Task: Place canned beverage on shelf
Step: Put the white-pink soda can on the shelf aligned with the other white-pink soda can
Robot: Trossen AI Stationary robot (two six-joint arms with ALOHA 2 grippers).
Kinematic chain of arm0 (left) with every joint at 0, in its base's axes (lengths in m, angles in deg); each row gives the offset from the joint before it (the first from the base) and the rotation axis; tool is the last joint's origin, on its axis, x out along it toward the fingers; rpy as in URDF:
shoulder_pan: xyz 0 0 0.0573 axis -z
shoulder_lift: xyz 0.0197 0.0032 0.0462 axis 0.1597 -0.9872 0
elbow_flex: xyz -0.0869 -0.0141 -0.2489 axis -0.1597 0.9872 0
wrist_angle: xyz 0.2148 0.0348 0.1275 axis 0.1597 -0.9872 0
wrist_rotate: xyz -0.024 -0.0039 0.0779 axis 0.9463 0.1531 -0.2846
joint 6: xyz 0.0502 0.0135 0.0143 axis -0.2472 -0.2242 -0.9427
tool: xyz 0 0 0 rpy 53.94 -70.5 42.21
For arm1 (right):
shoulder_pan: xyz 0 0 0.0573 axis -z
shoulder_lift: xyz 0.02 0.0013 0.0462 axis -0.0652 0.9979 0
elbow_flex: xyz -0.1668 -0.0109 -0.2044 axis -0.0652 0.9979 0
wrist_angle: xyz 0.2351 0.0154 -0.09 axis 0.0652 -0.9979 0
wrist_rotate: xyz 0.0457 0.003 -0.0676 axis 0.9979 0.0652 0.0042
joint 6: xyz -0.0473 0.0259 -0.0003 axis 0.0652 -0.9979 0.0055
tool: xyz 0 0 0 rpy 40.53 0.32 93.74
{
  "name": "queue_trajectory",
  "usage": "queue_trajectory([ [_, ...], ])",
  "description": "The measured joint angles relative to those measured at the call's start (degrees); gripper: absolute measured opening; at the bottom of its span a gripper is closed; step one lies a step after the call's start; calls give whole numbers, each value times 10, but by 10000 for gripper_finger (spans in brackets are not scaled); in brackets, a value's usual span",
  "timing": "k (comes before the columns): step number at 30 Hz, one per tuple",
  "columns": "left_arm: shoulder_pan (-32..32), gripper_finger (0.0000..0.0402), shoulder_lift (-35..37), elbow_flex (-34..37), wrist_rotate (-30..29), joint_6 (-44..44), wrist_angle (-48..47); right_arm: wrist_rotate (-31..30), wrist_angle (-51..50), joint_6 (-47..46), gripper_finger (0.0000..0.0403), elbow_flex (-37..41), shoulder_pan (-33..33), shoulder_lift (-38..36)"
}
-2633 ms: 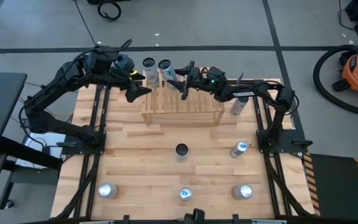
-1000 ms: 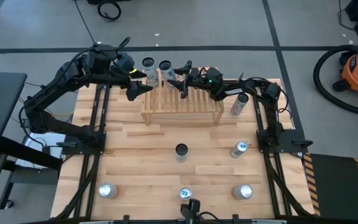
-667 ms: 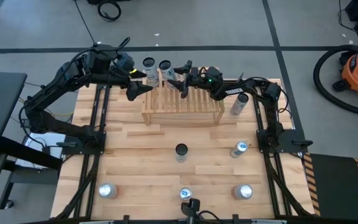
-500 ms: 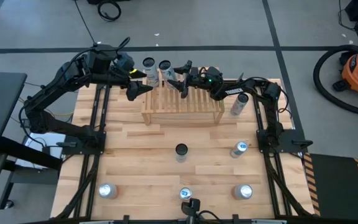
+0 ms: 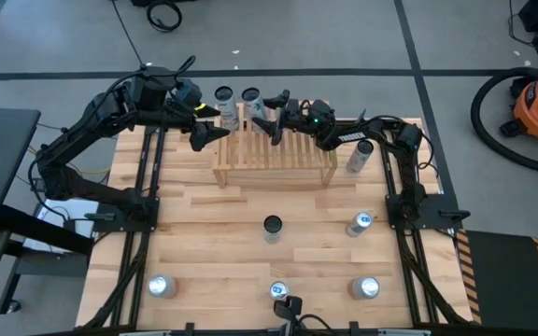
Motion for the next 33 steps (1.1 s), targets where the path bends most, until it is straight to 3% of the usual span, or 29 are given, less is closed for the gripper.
queue_trajectory([
  [10, 0, 393, 0, 0, 0, 0, 0, 13, 1, -9, 373, 1, 0, -1],
  [33, 0, 393, 0, 0, 0, 0, -5, 63, 52, -47, 374, 1, 5, -21],
])
